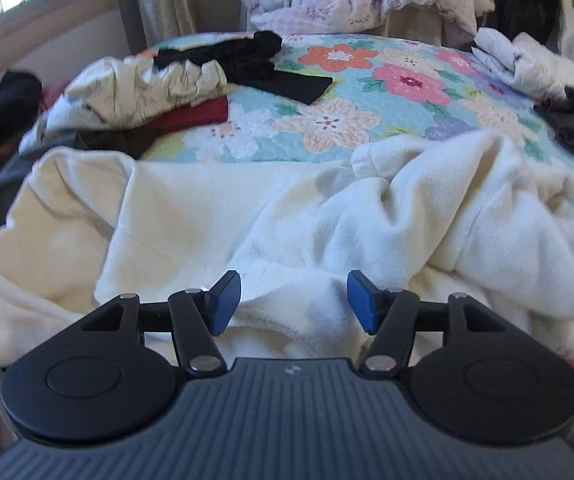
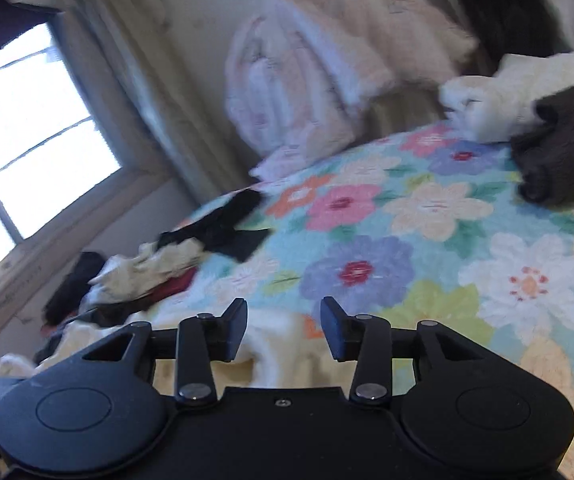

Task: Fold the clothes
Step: 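Release the hoodie onto the floral quilt with both grippers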

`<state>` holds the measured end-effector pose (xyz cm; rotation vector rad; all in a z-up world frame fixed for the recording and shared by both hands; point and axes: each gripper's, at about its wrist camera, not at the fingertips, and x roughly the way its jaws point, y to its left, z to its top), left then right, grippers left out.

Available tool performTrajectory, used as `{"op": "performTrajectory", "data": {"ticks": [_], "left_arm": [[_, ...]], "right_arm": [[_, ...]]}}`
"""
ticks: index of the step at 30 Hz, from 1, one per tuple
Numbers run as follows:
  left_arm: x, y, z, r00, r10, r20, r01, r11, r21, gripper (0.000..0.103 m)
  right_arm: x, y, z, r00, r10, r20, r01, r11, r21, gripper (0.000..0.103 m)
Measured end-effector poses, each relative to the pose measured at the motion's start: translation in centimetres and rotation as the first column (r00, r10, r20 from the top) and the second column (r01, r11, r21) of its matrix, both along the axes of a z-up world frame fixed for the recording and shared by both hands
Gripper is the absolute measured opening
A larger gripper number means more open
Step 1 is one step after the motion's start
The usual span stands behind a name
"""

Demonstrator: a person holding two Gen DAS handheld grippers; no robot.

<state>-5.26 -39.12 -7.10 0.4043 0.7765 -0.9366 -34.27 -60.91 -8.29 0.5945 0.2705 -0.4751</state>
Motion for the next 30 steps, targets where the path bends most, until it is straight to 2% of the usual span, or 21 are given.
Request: {"op": "performTrajectory", "data": {"ticks": [2, 4, 7, 11, 14, 18, 20, 21, 23, 24, 26, 29, 30], "left_arm": [[0.5, 0.2, 0.7, 0.999, -0.001, -0.05, 0.0, 1.0, -0.024, 0.059], [0.7, 0.5, 1.4, 0.998, 0.0, -0.063, -0.002, 0.999, -0.045, 0.061], [1.0, 1.0, 2.0, 0.998, 0.004, -0.068, -0.009, 0.997, -0.073, 0.066], [1.4, 1.8, 1.1, 0.996, 0.006, -0.085, -0.012, 0.998, -0.067, 0.068], [1.3, 2.7, 0.4, 0.999, -0.001, -0.045, -0.001, 0.999, -0.043, 0.069], [1.3, 3.8, 0.2, 0.997, -0.064, -0.035, 0.063, 0.997, -0.036, 0.071], [0.8, 4.1, 0.0, 0.992, -0.12, -0.032, 0.118, 0.992, -0.04, 0.079], [0.3, 4.2, -0.2, 0.988, -0.154, -0.025, 0.152, 0.987, -0.043, 0.083], [-0.8, 3.9, -1.6, 0.976, -0.218, 0.018, 0.218, 0.974, -0.055, 0.101], [-1.5, 3.2, -2.6, 0.97, -0.238, 0.058, 0.238, 0.971, -0.001, 0.101], [-2.8, 1.7, -4.4, 0.95, -0.278, 0.142, 0.266, 0.959, 0.096, 0.102], [-3.6, 0.6, -4.7, 0.937, -0.283, 0.207, 0.27, 0.959, 0.088, 0.1], [-3.4, 0.6, -4.6, 0.941, -0.272, 0.203, 0.264, 0.962, 0.066, 0.098]], "right_arm": [[0.3, 0.9, 0.4, 0.998, 0.067, 0.012, -0.066, 0.997, -0.037, 0.046], [1.3, 1.8, 0.4, 0.993, 0.112, -0.027, -0.113, 0.991, -0.069, 0.047], [2.9, 3.3, 0.3, 0.981, 0.172, -0.095, -0.182, 0.977, -0.112, 0.058], [5.1, 5.2, 0.1, 0.951, 0.244, -0.19, -0.276, 0.948, -0.162, 0.06], [6.8, 6.6, 0.0, 0.92, 0.292, -0.262, -0.347, 0.918, -0.192, 0.06], [8.6, 8.2, -0.1, 0.874, 0.349, -0.339, -0.431, 0.878, -0.209, 0.061], [8.9, 8.1, -0.1, 0.864, 0.379, -0.332, -0.452, 0.874, -0.179, 0.062], [9.0, 8.0, -0.2, 0.86, 0.394, -0.324, -0.459, 0.874, -0.158, 0.062], [9.5, 7.6, -0.8, 0.858, 0.406, -0.315, -0.462, 0.878, -0.127, 0.063], [10.0, 7.5, -1.3, 0.853, 0.403, -0.332, -0.461, 0.88, -0.117, 0.067], [11.4, 7.6, -2.3, 0.841, 0.391, -0.375, -0.457, 0.883, -0.105, 0.067], [13.0, 8.1, -2.0, 0.818, 0.382, -0.431, -0.467, 0.877, -0.108, 0.067], [13.4, 8.3, -1.6, 0.808, 0.382, -0.448, -0.475, 0.873, -0.112, 0.067]]}}
